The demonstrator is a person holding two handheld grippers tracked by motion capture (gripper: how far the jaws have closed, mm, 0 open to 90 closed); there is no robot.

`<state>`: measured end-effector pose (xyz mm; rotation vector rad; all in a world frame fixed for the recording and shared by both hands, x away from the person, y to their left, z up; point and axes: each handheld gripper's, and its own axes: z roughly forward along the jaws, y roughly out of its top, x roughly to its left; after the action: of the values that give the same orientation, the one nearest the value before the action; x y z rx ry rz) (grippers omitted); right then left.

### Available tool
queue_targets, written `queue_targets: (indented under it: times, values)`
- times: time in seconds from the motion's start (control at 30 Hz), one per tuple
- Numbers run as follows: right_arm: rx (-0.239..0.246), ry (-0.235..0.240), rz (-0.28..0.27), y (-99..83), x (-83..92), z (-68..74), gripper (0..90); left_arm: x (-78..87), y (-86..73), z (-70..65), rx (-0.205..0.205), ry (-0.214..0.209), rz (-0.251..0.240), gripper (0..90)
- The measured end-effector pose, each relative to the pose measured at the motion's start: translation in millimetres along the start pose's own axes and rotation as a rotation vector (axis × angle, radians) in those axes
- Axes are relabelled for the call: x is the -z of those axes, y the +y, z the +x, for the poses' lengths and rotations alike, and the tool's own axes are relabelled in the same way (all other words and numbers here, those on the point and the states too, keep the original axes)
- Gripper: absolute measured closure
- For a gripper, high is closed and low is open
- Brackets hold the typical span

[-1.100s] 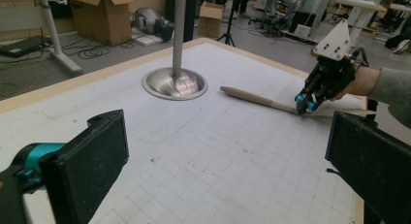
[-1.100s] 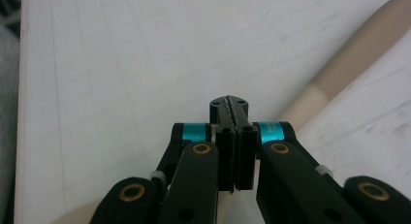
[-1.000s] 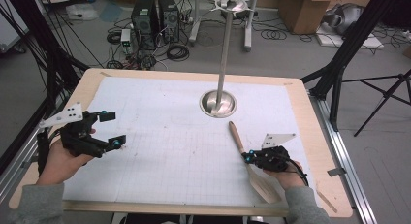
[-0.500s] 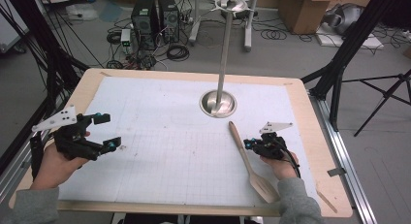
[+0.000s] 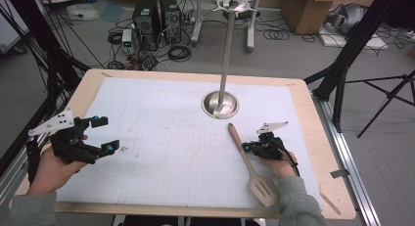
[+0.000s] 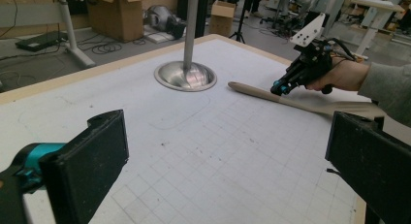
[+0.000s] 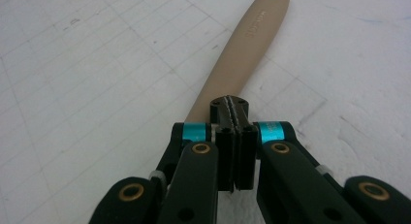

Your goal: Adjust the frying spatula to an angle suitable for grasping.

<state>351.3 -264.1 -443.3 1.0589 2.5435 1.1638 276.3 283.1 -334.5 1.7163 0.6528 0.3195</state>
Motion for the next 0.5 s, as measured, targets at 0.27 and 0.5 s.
queue_targets:
  times: [0.27,0.5]
  values:
    - [0.043,-0.004,0.011,4.4,-4.2,2.5,90.0,3.5,-1.9,-0.8,0.005,0.011,0.002,2.2]
    - [0.08,0.014,0.015,10.2,-9.6,7.3,90.0,6.4,-3.2,-1.4,0.006,0.02,0.002,2.1]
